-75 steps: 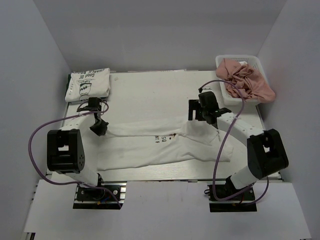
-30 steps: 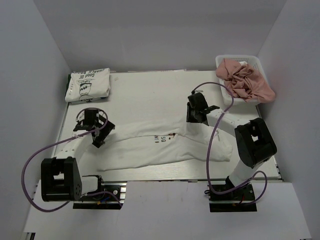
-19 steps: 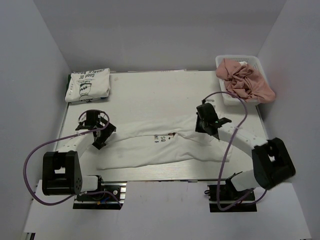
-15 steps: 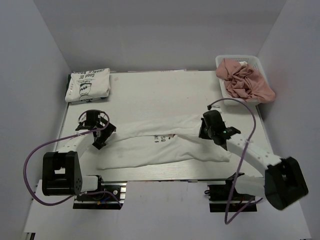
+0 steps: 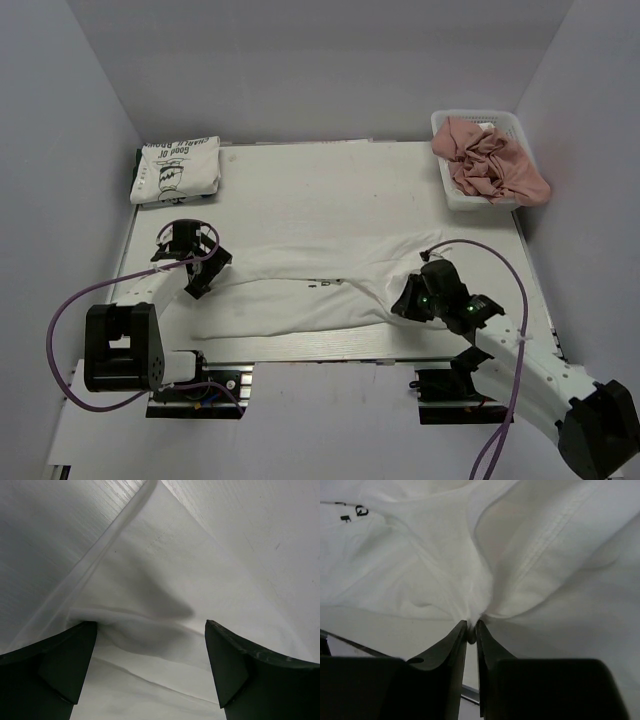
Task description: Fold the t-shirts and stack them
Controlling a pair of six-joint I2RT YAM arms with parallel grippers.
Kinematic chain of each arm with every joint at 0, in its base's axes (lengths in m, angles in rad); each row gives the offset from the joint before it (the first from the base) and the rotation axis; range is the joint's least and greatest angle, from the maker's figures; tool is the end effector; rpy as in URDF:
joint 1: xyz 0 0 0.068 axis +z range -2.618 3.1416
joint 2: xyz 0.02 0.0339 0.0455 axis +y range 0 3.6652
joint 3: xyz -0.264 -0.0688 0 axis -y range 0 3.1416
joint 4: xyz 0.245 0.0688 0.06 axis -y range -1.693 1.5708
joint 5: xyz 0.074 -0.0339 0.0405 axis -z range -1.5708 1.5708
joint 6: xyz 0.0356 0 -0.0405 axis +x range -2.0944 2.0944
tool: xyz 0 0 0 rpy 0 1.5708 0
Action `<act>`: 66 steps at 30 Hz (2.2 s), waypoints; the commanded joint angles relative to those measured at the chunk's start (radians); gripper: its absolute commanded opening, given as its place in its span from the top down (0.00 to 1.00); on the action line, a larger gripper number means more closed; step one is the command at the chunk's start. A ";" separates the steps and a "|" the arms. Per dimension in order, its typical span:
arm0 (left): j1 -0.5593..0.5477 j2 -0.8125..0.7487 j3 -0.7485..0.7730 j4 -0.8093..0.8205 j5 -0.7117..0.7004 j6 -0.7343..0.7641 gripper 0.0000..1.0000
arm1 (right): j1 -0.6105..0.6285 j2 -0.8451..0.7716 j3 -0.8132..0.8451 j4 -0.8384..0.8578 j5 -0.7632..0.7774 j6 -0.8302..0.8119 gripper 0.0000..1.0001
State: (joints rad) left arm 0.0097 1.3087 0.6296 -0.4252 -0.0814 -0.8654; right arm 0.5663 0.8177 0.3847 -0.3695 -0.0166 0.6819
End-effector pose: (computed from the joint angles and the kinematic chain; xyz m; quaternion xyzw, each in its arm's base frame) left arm 0.2291 0.0051 0.1635 -0.4204 0.8765 -0.0598 0.2266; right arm 0.1374 0.0880 0.1790 0.0504 0.9257 0.2252 0.2996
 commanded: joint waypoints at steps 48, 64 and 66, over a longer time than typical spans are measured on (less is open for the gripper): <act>0.012 0.029 0.039 -0.089 -0.107 0.039 0.00 | 0.009 0.080 0.305 -0.238 0.241 -0.120 0.09; 0.003 0.007 0.074 -0.109 -0.080 0.039 0.00 | 0.004 0.427 0.180 0.147 -0.016 -0.111 0.09; 0.003 0.021 0.062 -0.109 -0.080 0.039 0.00 | 0.004 0.481 0.186 0.129 0.062 -0.101 0.09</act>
State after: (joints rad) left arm 0.0128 1.3262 0.7063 -0.5240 -0.1577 -0.8345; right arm 0.5716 1.2423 0.5747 -0.2722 -0.0048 0.5564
